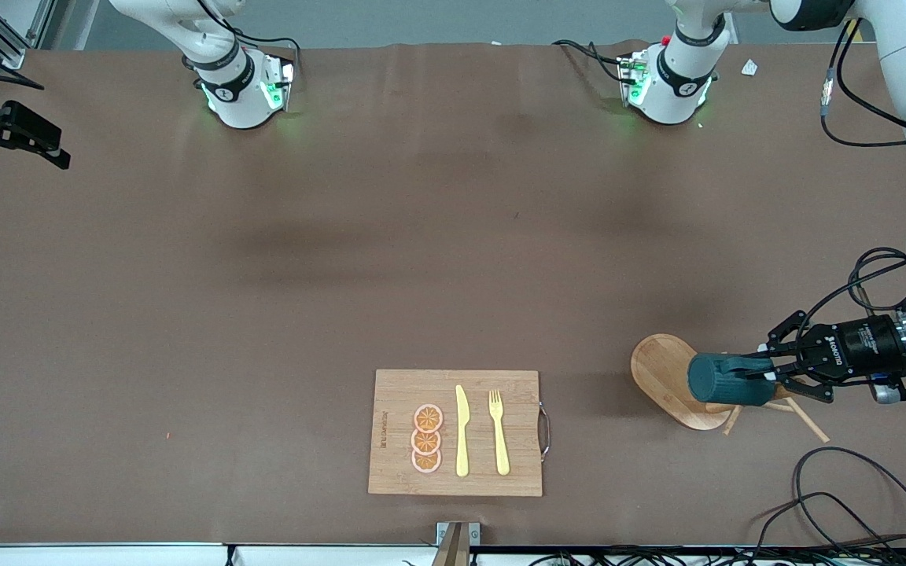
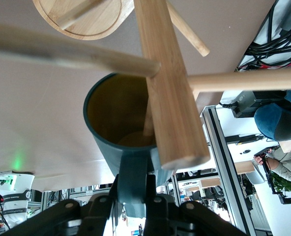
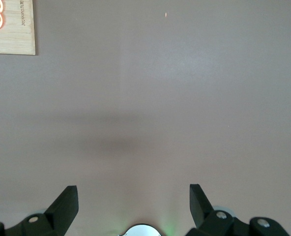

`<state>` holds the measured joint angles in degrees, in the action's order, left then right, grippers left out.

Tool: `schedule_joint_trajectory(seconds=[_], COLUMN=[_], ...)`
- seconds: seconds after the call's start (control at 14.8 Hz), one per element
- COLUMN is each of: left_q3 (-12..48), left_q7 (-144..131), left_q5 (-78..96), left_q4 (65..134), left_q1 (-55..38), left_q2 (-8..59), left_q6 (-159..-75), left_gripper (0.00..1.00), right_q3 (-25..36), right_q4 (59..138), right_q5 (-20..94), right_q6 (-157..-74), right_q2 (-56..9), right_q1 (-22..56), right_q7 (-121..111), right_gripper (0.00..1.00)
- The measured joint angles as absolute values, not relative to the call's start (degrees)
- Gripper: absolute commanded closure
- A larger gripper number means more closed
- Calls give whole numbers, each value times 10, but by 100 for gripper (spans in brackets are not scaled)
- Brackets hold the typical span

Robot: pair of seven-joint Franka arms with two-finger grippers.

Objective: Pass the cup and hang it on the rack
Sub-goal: 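Align the mug opening onto a rack peg with the left gripper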

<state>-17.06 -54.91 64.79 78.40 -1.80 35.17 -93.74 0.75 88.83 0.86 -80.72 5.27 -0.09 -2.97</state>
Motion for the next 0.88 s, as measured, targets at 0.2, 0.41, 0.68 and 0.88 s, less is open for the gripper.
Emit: schedule_joint_trajectory(seconds=[0.2, 0.41, 0.68, 0.88], left_q3=[-170, -170, -169, -168], left_q7=[-536, -527, -526, -526], left_q5=[650, 650, 650, 650], left_q4=[784, 784, 784, 784], left_q1=[-14, -9, -9, -9], left_q2=[356, 359, 360, 361], left_q6=[-937, -937, -937, -937], left_gripper=[99, 99, 94, 67], right_q3=[7, 7, 7, 7], right_q4=[888, 888, 888, 888], right_q5=[9, 9, 9, 9], right_q6=[-807, -807, -807, -807], right_q2=[53, 53, 53, 53], right_q1=[-1, -1, -1, -1], right_q7=[-30, -30, -30, -30], right_gripper=[0, 0, 0, 0])
